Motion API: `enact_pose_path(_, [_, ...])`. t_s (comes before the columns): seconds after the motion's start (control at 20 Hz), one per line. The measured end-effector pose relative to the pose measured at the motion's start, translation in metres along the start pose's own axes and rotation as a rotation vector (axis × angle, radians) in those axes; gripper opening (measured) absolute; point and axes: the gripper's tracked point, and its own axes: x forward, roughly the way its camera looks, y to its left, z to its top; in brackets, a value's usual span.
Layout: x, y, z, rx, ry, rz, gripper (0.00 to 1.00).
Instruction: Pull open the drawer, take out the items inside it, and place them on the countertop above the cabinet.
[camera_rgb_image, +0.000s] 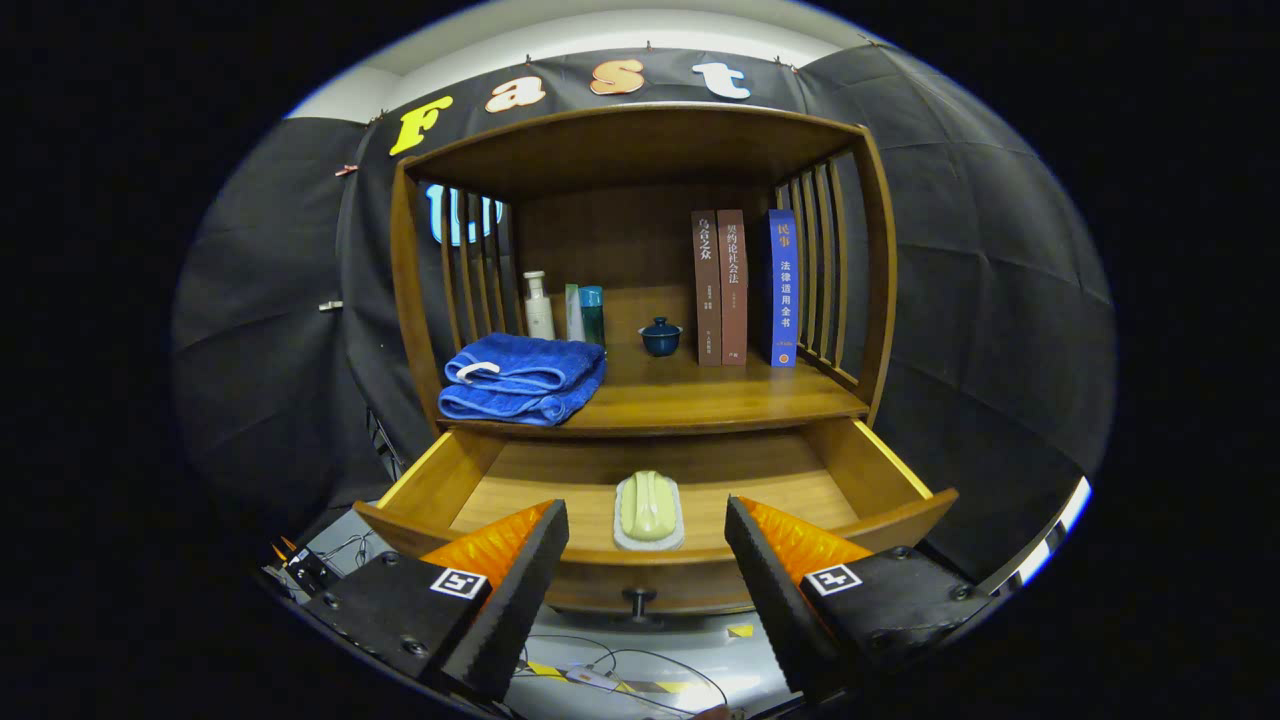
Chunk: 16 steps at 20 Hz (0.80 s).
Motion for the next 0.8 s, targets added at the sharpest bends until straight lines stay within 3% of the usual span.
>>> enact_pose_path(0.25, [0.069,-0.008,0.009,0.011,0.152,-0.021,1.0])
enact_pose_path(0.45, [0.121,-0.007,-0.024,-0.026,0.345,-0.023,1.0])
enact_pose_path(0.8, [0.168,-0.005,-0.075,-0.019,0.577,-0.029,1.0])
